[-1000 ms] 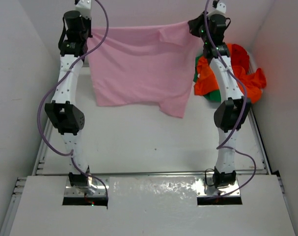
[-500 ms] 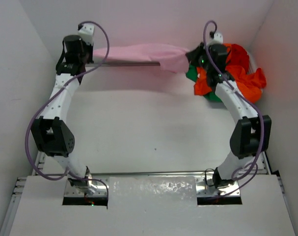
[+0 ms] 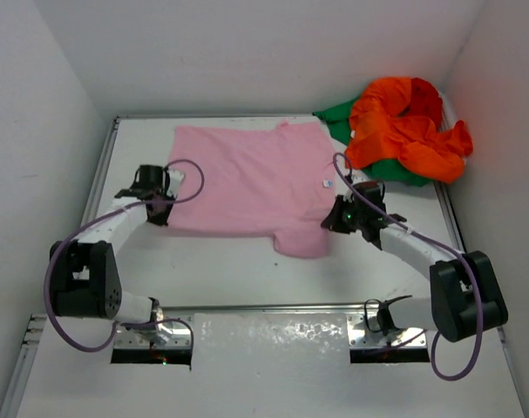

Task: Fold and stack the t-shirts
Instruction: Flatten out the tshirt, then grap the side of the flattened tshirt closest away from the robot with both arms

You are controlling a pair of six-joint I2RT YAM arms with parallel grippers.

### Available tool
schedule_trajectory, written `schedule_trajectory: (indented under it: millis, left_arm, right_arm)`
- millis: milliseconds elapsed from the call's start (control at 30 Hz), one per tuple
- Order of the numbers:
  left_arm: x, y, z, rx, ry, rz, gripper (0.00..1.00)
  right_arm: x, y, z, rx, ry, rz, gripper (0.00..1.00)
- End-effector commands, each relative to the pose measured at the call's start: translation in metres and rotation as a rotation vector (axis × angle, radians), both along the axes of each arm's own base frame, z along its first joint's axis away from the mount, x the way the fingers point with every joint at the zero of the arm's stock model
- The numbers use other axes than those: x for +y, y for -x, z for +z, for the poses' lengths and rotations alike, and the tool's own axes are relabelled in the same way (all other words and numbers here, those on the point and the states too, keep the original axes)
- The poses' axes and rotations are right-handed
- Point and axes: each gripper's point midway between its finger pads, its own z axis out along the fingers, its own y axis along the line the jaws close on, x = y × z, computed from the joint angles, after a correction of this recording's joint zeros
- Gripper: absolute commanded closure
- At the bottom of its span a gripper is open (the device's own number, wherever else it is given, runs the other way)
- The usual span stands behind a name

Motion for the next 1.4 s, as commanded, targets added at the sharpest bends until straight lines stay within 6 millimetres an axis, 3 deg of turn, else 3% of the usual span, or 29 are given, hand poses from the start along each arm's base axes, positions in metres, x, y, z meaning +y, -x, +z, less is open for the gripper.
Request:
schedule_trajectory:
  millis: [0, 100, 233, 267, 367, 433, 500, 533, 600, 733, 800, 867, 900, 933, 967, 1000, 1033, 1067, 1100, 1133, 1233, 1367]
  left_arm:
    - [0.012, 0.038, -0.027, 0.099, -0.051, -0.011, 1.0]
    - [0.012, 0.048, -0.041, 0.118, -0.052, -0.016, 1.0]
    - [0.011, 0.058, -0.049, 0.147, -0.051, -0.029, 1.0]
    - [0.011, 0.059, -0.049, 0.15, -0.053, -0.031, 1.0]
    - [0.011, 0.061, -0.05, 0.155, -0.053, -0.033, 1.0]
    - [0.012, 0.057, -0.049, 0.143, -0.054, -0.032, 1.0]
    - [0.011, 0.046, -0.042, 0.104, -0.05, -0.029, 1.0]
    - [0.01, 0.038, -0.038, 0.081, -0.043, -0.027, 1.0]
    - [0.007, 0.033, -0.037, 0.066, -0.03, -0.027, 1.0]
    - [0.001, 0.03, -0.042, 0.085, 0.006, -0.028, 1.0]
    - [-0.001, 0.035, -0.046, 0.107, 0.018, -0.029, 1.0]
    - [-0.002, 0.039, -0.048, 0.115, 0.022, -0.031, 1.0]
    - [-0.002, 0.04, -0.048, 0.115, 0.022, -0.031, 1.0]
    - [-0.001, 0.041, -0.048, 0.115, 0.018, -0.03, 1.0]
    - [0.0, 0.042, -0.048, 0.115, 0.015, -0.028, 1.0]
    - [0.001, 0.042, -0.048, 0.114, 0.011, -0.025, 1.0]
    - [0.001, 0.043, -0.047, 0.112, 0.008, -0.021, 1.0]
    - [0.002, 0.043, -0.047, 0.111, 0.007, -0.021, 1.0]
    - [0.001, 0.042, -0.047, 0.109, 0.008, -0.018, 1.0]
    - [0.002, 0.043, -0.047, 0.109, 0.006, -0.015, 1.0]
    - [0.002, 0.043, -0.046, 0.11, 0.008, -0.015, 1.0]
    - [0.002, 0.043, -0.045, 0.104, 0.007, -0.014, 1.0]
  right_arm:
    - [-0.007, 0.043, -0.036, 0.172, 0.012, -0.001, 1.0]
    - [-0.012, 0.057, -0.052, 0.233, 0.039, 0.007, 0.98]
    - [-0.016, 0.061, -0.064, 0.299, 0.091, 0.031, 0.75]
    - [-0.019, 0.057, -0.063, 0.29, 0.117, 0.042, 0.73]
    - [-0.022, 0.04, -0.054, 0.278, 0.162, 0.044, 0.75]
    - [-0.022, 0.027, -0.047, 0.27, 0.177, 0.033, 0.84]
    - [-0.019, 0.022, -0.051, 0.299, 0.173, 0.035, 0.89]
    - [-0.015, 0.01, -0.048, 0.292, 0.173, 0.039, 0.9]
    - [-0.014, 0.002, -0.048, 0.298, 0.182, 0.043, 0.89]
    - [-0.018, -0.023, -0.035, 0.266, 0.253, 0.07, 0.46]
    - [-0.021, -0.027, -0.018, 0.227, 0.283, 0.091, 0.4]
    - [-0.029, -0.024, -0.004, 0.169, 0.321, 0.099, 0.35]
    - [-0.034, -0.012, -0.007, 0.167, 0.33, 0.1, 0.35]
    - [-0.038, -0.007, 0.011, 0.105, 0.329, 0.089, 0.35]
    - [-0.043, 0.0, 0.013, 0.095, 0.338, 0.075, 0.35]
    - [-0.049, 0.023, -0.003, 0.145, 0.346, 0.075, 0.36]
    - [-0.048, 0.033, 0.002, 0.124, 0.326, 0.058, 0.36]
    - [-0.043, 0.045, -0.002, 0.13, 0.301, 0.075, 0.36]
    - [-0.04, 0.063, -0.021, 0.152, 0.286, 0.096, 0.36]
    - [-0.027, 0.073, -0.025, 0.145, 0.263, 0.137, 0.35]
    - [-0.005, 0.086, -0.033, 0.119, 0.183, 0.187, 0.35]
    - [0.002, 0.083, -0.05, 0.116, 0.139, 0.166, 0.35]
